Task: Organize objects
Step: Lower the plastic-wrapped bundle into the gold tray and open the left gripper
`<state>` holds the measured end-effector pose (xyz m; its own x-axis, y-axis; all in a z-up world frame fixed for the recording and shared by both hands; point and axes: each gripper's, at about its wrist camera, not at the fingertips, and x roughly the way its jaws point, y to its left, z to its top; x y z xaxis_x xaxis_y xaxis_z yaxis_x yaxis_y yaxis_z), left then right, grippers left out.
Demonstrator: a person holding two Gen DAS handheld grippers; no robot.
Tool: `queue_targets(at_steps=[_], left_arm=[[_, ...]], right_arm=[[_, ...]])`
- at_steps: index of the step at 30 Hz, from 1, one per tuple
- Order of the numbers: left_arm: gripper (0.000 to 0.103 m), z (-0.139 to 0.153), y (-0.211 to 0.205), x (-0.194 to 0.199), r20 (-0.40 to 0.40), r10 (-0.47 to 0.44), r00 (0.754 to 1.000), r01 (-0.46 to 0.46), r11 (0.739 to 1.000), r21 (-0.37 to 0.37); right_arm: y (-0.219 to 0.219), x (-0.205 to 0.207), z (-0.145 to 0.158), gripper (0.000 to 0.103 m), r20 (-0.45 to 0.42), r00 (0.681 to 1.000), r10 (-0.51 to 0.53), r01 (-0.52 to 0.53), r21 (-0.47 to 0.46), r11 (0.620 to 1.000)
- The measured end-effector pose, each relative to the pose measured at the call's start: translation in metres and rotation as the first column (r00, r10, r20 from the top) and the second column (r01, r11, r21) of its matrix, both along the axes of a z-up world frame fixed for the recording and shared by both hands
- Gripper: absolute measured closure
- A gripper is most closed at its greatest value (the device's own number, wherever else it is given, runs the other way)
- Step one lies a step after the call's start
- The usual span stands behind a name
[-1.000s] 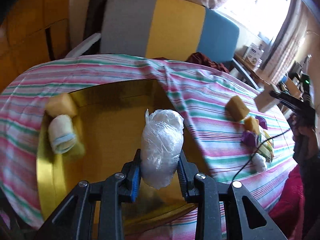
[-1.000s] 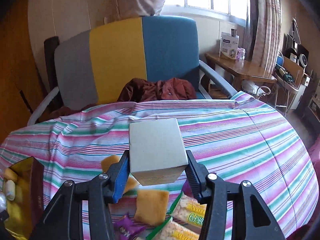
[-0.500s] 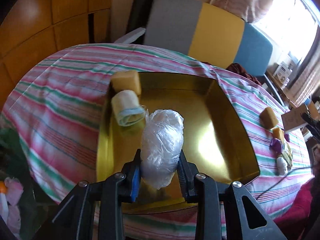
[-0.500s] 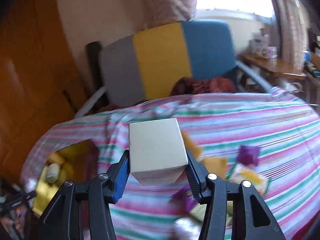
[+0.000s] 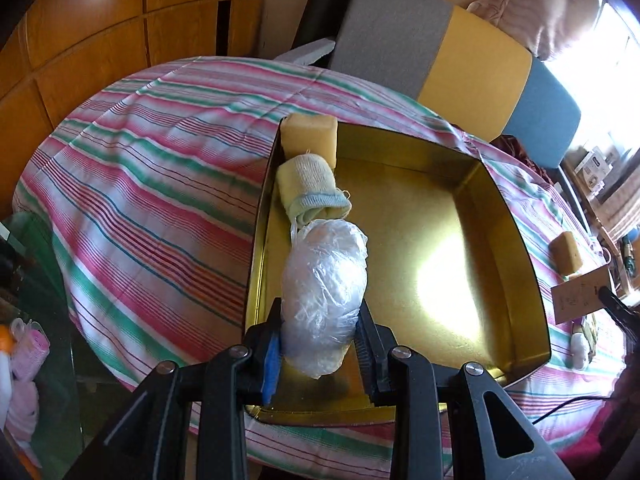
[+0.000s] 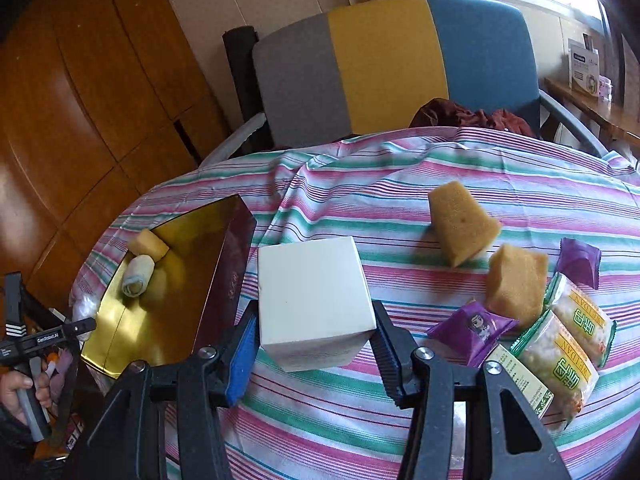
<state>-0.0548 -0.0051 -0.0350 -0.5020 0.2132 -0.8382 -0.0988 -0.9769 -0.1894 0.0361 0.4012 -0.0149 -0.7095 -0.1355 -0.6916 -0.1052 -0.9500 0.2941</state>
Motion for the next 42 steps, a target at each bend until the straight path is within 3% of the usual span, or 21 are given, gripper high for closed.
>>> queue_targets(at_steps=[18, 30, 37, 42], left_arm=[[0.07, -0.013, 0.017, -0.022, 0.011, -0.025, 1.0, 0.026, 0.996, -0.083], [0.065, -0.031, 0.023, -0.043, 0.017, -0.02, 1.0, 0.023, 0.987, -0.159], [0.063, -0.022, 0.026, -0.034, -0.06, -0.033, 0.998, 0.019, 0.976, -0.219], [0.063, -0.006, 0.012, -0.022, -0.112, 0.005, 0.994, -0.028, 0.979, -0.2]], right_arm=[[0.002, -0.001, 0.0, 0.05, 0.01, 1.0, -0.018, 0.018, 0.019, 1.0], [0.003, -0.001, 0.0, 0.05, 0.013, 1.0, -0.028, 0.028, 0.028, 0.999], [0.003, -0.003, -0.001, 0.05, 0.021, 0.999, -0.034, 0.033, 0.036, 0.999], [0.004, -0.002, -0.001, 0.05, 0.02, 0.999, -0.046, 0.045, 0.036, 0.998]])
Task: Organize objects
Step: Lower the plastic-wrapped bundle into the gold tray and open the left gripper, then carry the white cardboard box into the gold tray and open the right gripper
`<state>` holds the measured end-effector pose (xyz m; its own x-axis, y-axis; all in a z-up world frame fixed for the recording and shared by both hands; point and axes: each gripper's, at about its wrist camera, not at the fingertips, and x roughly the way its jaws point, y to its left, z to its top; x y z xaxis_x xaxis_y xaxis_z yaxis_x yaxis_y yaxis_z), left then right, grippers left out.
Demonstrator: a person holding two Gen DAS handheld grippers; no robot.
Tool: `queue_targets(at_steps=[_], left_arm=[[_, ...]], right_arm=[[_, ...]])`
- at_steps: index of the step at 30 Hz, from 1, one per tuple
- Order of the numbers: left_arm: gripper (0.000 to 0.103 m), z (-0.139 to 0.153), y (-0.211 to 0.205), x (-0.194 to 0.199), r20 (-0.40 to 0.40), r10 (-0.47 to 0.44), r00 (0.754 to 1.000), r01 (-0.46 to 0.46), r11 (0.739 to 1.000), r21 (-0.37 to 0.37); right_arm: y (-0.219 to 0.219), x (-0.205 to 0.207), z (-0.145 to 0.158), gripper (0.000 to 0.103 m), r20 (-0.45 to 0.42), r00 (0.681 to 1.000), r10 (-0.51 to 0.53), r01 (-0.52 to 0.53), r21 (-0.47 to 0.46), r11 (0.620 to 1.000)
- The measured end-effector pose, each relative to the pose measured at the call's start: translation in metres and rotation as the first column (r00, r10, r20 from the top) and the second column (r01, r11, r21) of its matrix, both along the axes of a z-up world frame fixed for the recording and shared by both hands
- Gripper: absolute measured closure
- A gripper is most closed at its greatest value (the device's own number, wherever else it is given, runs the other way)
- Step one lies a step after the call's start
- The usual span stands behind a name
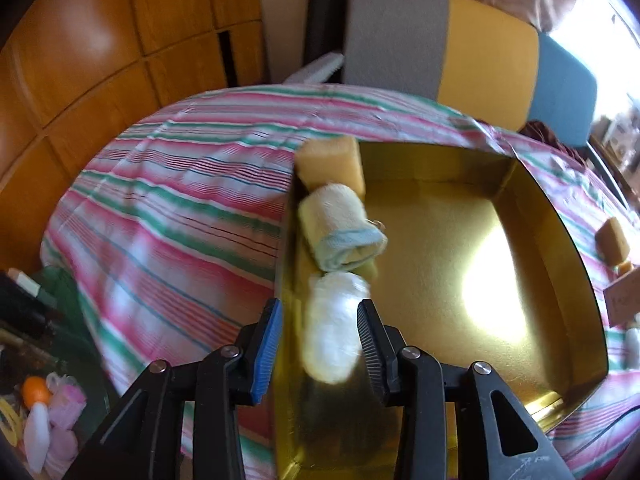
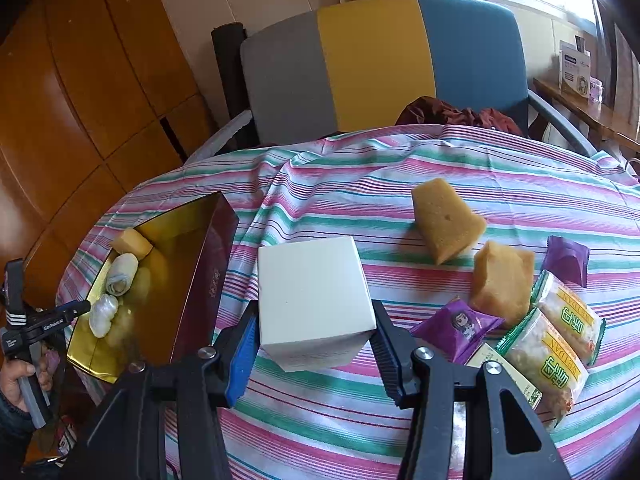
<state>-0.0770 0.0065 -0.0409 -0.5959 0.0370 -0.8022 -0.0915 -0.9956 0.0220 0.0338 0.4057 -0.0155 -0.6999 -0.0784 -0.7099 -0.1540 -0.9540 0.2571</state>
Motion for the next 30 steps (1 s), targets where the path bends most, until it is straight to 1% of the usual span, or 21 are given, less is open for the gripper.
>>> queue_targets(at_steps=[4, 6, 8, 10, 11, 15, 18, 22, 26, 30], left_arm=[[0.063, 0.014, -0.011, 0.01, -0.021, 0.008, 1.0, -0.007, 0.999, 0.049], [0.059, 0.022, -0.016, 0.015, -0.043, 0.014, 0.999, -0.011, 0.998, 0.061], [0.047, 0.029, -0.023, 0.019, -0.07, 0.029, 0.997, -0.023, 0.997, 0.077], [0.043, 0.035, -0.032, 0.023, -0.094, 0.058, 0.994, -0.049, 0.994, 0.093], [0.043, 0.037, -0.037, 0.023, -0.097, 0.067, 0.993, -0.057, 0.993, 0.101], [0.043, 0.037, -0.055, 0.026, -0.097, 0.106, 0.99, -0.093, 0.988, 0.122], [0.043, 0.033, -0.069, 0.027, -0.083, 0.132, 0.988, -0.12, 0.983, 0.14], [0.043, 0.029, -0.08, 0.031, -0.076, 0.155, 0.985, -0.142, 0.978, 0.156], [0.042, 0.028, -0.091, 0.033, -0.075, 0.176, 0.981, -0.161, 0.972, 0.173], [0.041, 0.025, -0.101, 0.034, -0.071, 0.199, 0.977, -0.183, 0.965, 0.187]], right_arm=[[0.001, 0.002, 0.011, 0.05, -0.013, 1.0, -0.025, 0.025, 0.008, 1.0], [-0.003, 0.005, 0.024, 0.05, -0.041, 0.999, -0.022, 0.023, 0.003, 1.0], [-0.014, 0.006, 0.042, 0.05, -0.072, 0.997, -0.008, 0.008, 0.005, 1.0], [-0.033, 0.004, 0.057, 0.05, -0.103, 0.994, 0.041, -0.041, 0.0, 0.999], [-0.047, 0.001, 0.064, 0.05, -0.115, 0.99, 0.078, -0.079, 0.001, 0.997], [-0.11, -0.017, 0.076, 0.05, -0.112, 0.965, 0.236, -0.235, 0.021, 0.972], [-0.164, -0.037, 0.067, 0.05, -0.075, 0.934, 0.349, -0.349, 0.026, 0.937], [-0.225, -0.058, 0.043, 0.05, -0.008, 0.895, 0.445, -0.445, 0.009, 0.895], [-0.272, -0.068, 0.021, 0.05, 0.037, 0.875, 0.483, -0.484, 0.015, 0.875], [-0.3, -0.071, 0.007, 0.05, 0.078, 0.862, 0.501, -0.505, 0.033, 0.863]])
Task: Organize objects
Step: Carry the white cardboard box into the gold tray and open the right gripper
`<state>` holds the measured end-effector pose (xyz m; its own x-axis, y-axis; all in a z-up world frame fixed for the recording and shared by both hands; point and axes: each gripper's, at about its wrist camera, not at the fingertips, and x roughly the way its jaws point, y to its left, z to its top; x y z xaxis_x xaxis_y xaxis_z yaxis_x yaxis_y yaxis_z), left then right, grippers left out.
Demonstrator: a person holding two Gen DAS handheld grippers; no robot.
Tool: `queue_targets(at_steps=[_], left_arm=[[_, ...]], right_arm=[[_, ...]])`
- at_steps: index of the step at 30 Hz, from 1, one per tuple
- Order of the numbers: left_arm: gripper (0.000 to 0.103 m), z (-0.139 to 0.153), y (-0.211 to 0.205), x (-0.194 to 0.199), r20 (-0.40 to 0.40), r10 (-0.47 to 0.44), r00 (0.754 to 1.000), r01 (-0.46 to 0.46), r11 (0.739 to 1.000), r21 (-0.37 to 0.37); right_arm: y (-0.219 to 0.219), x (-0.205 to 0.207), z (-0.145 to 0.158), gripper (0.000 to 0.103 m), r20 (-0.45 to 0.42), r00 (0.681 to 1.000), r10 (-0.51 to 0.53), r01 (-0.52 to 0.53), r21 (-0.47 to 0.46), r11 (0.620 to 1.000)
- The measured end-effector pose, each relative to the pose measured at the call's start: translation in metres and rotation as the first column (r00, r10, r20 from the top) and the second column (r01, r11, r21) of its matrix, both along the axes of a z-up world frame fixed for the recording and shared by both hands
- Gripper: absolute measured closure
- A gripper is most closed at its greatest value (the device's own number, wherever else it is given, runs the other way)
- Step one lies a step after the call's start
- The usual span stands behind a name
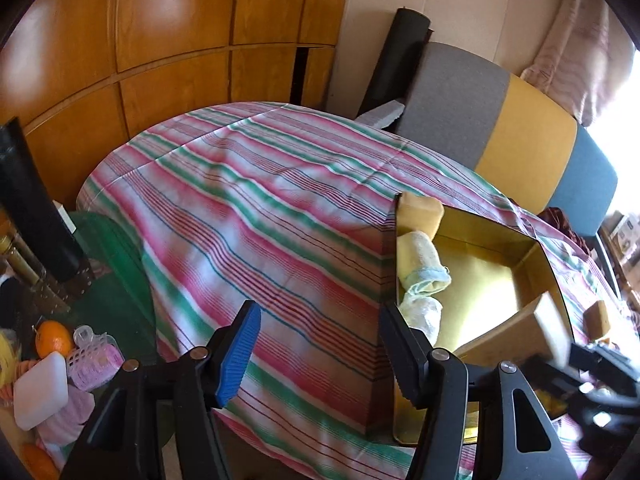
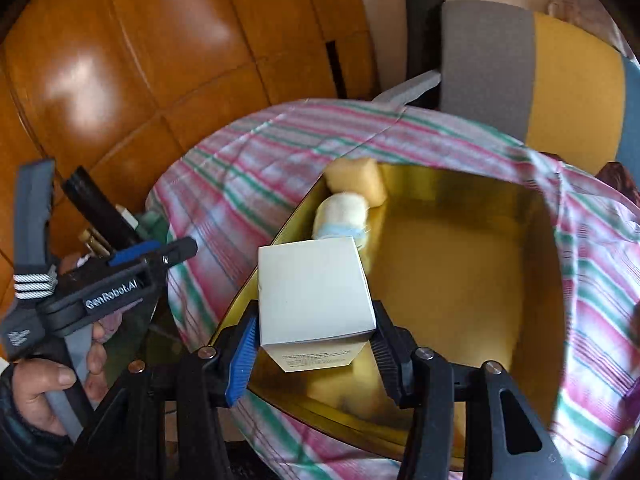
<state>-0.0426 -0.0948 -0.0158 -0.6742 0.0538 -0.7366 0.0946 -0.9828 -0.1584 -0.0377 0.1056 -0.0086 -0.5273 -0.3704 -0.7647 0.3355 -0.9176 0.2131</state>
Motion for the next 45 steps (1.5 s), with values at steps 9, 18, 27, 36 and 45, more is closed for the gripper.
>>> queue_targets(at_steps=[9, 18, 27, 36, 45], left_arm=[[0.038, -0.008, -0.014, 0.001, 0.012, 0.022, 1.0, -0.023, 0.999, 0.032], [0.036, -0.014, -0.021, 0.0, 0.025, 0.026, 0.999, -0.027, 0.998, 0.051], [0.035, -0.015, -0.027, -0.001, 0.023, 0.038, 0.999, -0.039, 0.997, 0.068], [0.035, -0.016, -0.009, 0.0, 0.012, -0.023, 1.0, 0.023, 1.0, 0.019], [0.035, -0.024, -0.002, -0.002, 0.034, -0.045, 0.998, 0.044, 0.999, 0.023]], right_arm=[[-0.026, 0.001, -0.011, 0.05, 0.018, 0.999, 0.03, -0.031, 0.072, 0.997], [-0.039, 0.003, -0.011, 0.051, 0.009, 0.999, 0.054, -0.054, 0.123, 0.991], [0.002, -0.009, 0.008, 0.052, -0.001, 0.998, -0.062, 0.062, 0.16, 0.985], [0.036, -0.112, -0.009, 0.053, 0.029, 0.97, -0.239, 0.234, 0.131, 0.963], [0.015, -0.165, -0.011, 0.053, -0.026, 0.96, -0.278, 0.278, 0.173, 0.945]])
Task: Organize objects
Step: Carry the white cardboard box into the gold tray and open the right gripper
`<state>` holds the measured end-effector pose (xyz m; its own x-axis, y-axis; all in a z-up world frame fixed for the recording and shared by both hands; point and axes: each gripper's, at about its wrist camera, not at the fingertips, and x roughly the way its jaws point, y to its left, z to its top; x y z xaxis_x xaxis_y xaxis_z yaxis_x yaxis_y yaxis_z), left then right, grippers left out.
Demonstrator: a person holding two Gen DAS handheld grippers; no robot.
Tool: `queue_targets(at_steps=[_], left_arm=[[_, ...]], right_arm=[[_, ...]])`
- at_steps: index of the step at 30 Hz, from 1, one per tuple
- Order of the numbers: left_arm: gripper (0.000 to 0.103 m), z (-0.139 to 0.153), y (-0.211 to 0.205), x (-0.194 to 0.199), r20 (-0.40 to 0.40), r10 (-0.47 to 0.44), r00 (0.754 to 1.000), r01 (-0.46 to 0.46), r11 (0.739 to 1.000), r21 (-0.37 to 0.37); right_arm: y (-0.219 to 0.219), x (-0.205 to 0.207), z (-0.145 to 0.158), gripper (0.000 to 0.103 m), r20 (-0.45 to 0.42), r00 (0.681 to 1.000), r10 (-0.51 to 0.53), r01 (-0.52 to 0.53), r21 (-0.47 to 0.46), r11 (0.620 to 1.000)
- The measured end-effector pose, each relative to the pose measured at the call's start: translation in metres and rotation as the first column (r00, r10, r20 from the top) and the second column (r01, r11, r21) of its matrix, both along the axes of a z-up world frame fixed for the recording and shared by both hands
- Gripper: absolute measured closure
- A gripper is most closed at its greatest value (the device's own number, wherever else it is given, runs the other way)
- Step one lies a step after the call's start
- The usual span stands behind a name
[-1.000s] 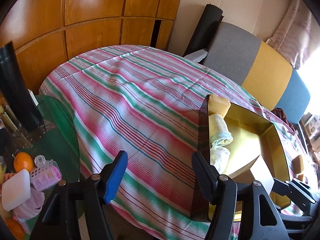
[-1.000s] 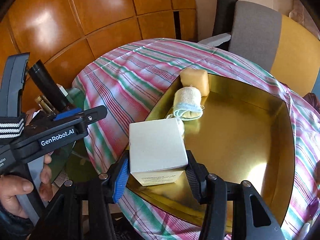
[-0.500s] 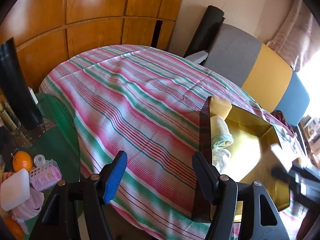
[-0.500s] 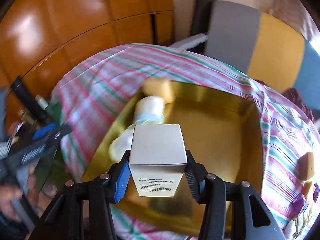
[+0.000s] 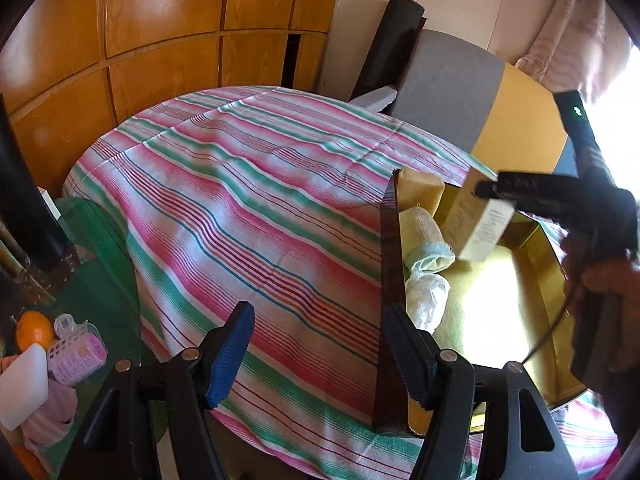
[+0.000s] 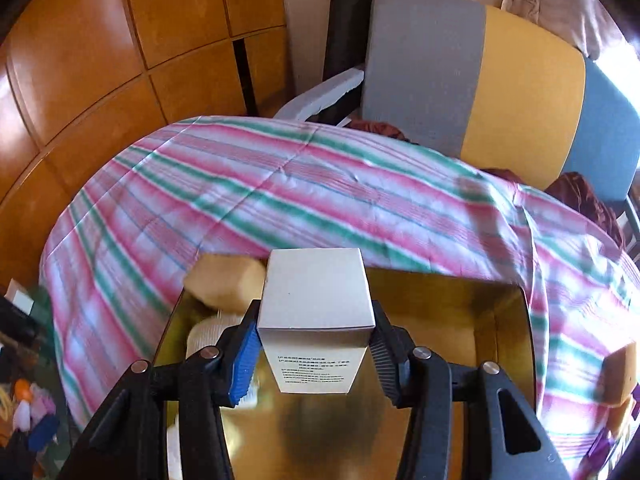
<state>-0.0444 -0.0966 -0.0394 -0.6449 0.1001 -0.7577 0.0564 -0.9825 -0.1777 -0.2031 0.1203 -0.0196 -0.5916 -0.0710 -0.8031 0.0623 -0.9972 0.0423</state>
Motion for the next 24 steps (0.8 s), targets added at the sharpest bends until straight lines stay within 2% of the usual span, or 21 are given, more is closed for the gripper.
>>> queue_targets(at_steps=[5, 9, 10, 11, 14, 20, 24], left_arm=[[0.035, -0.001, 0.0, 0.001, 0.005, 0.003, 1.0, -0.003, 1.0, 0.008], [0.035, 0.001, 0.0, 0.001, 0.002, 0.001, 1.0, -0.001, 1.0, 0.01], [0.035, 0.001, 0.001, 0.001, 0.0, 0.0, 1.0, 0.0, 1.0, 0.012], [0.035, 0.002, 0.001, 0.001, -0.002, -0.002, 1.0, 0.002, 1.0, 0.013], [0.032, 0.005, 0.002, 0.003, -0.012, -0.004, 1.0, 0.005, 1.0, 0.01], [0.032, 0.011, 0.009, 0.005, -0.035, -0.016, 0.999, 0.015, 1.0, -0.006], [0.032, 0.016, 0.021, 0.011, -0.048, -0.045, 0.998, 0.044, 0.999, -0.029]], right_arm=[[-0.011, -0.012, -0.002, 0.053, -0.009, 1.0, 0.019, -0.019, 0.021, 1.0], [-0.009, -0.015, -0.006, 0.049, 0.026, 0.999, 0.036, -0.034, -0.042, 0.999], [-0.007, -0.015, -0.007, 0.045, 0.033, 0.999, 0.038, -0.036, -0.055, 0.998], [-0.004, -0.013, -0.006, 0.037, 0.033, 0.999, 0.04, -0.037, -0.069, 0.997], [0.008, 0.002, 0.002, 0.022, 0.003, 0.999, 0.04, -0.04, -0.108, 0.993], [0.039, 0.051, 0.021, 0.02, -0.034, 0.999, 0.023, -0.028, -0.171, 0.985], [0.054, 0.086, 0.025, 0.02, -0.044, 0.999, 0.023, -0.03, -0.156, 0.987]])
